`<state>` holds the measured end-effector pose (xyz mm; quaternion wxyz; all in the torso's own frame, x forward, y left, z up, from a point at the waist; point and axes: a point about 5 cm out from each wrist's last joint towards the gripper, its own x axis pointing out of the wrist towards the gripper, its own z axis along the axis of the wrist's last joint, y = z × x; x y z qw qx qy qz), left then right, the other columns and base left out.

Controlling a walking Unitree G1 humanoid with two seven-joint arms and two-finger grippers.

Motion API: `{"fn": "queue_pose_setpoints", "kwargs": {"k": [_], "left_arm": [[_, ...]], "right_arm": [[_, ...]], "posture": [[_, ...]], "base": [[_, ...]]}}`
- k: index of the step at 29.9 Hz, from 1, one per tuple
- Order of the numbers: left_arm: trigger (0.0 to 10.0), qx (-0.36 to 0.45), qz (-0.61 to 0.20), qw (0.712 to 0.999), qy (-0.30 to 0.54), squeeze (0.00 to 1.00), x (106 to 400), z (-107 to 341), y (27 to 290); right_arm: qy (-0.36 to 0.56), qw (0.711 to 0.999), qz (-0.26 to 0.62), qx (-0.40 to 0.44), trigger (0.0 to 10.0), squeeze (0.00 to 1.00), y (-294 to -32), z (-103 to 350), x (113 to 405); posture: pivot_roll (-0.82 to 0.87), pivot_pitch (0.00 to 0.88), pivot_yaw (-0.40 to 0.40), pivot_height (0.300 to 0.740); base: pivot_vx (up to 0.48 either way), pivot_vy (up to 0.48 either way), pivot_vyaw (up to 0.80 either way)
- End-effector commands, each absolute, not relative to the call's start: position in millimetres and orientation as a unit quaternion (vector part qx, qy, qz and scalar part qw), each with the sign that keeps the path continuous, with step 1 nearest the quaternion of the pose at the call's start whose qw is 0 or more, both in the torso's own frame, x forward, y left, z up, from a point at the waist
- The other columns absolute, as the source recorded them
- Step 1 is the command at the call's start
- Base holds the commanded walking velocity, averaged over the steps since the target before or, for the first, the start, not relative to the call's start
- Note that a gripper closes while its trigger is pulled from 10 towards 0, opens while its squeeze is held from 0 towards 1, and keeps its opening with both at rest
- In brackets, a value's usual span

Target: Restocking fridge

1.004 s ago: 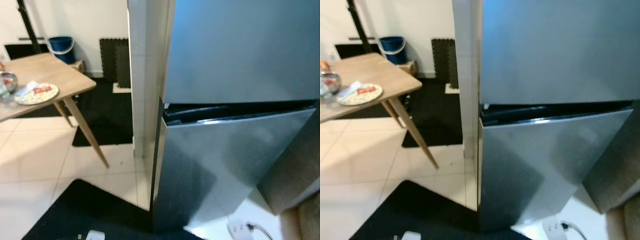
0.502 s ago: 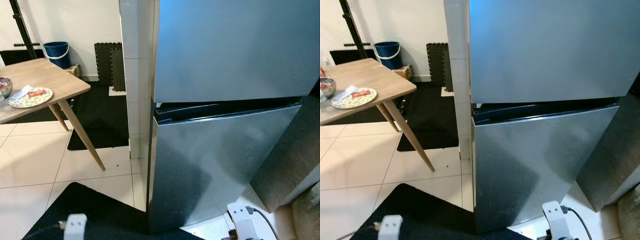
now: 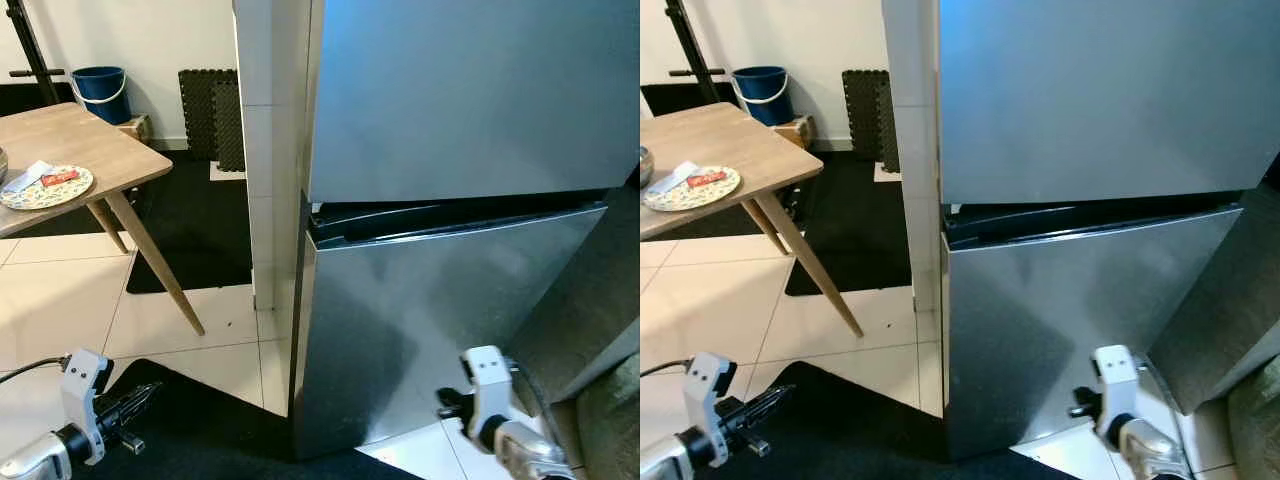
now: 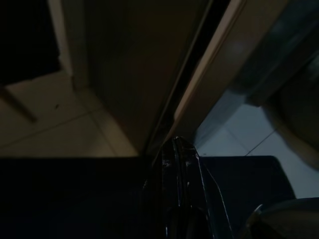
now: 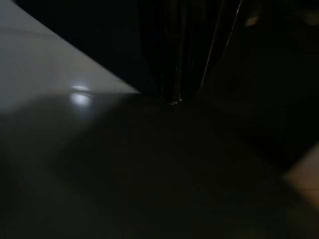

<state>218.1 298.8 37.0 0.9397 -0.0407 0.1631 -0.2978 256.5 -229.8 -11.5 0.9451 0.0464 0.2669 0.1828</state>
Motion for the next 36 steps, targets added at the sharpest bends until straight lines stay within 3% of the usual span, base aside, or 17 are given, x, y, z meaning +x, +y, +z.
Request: {"fn": "queue_pose_setpoints", "kwargs": {"k": [1, 10, 18, 36], "left_arm": [[10.0, -0.019, -0.324, 0.931, 0.165, 0.0, 217, 49, 306], [10.0, 0.019, -0.369, 0.921, 0.125, 0.0, 234, 75, 298], [10.0, 0.021, -0.377, 0.921, 0.096, 0.0, 247, 85, 285], [10.0, 0.025, -0.4, 0.914, 0.07, 0.0, 264, 98, 268]], "right_arm": [[0.229, 0.945, 0.225, 0.067, 10.0, 0.0, -220, 0, 268], [0.129, 0.939, 0.314, 0.059, 10.0, 0.0, -176, 43, 310], [0.097, 0.934, 0.343, 0.031, 10.0, 0.0, -154, 64, 329], [0.059, 0.966, 0.246, -0.05, 10.0, 0.0, -154, 103, 364]], "posture": [[-0.05, 0.0, -0.043, 0.74], [-0.05, 0.0, -0.042, 0.74], [-0.04, 0.0, -0.046, 0.74], [-0.05, 0.006, -0.043, 0.74]], "base": [[0.0, 0.0, 0.0], [0.0, 0.0, 0.0], [0.0, 0.0, 0.0], [0.0, 0.0, 0.0]]}}
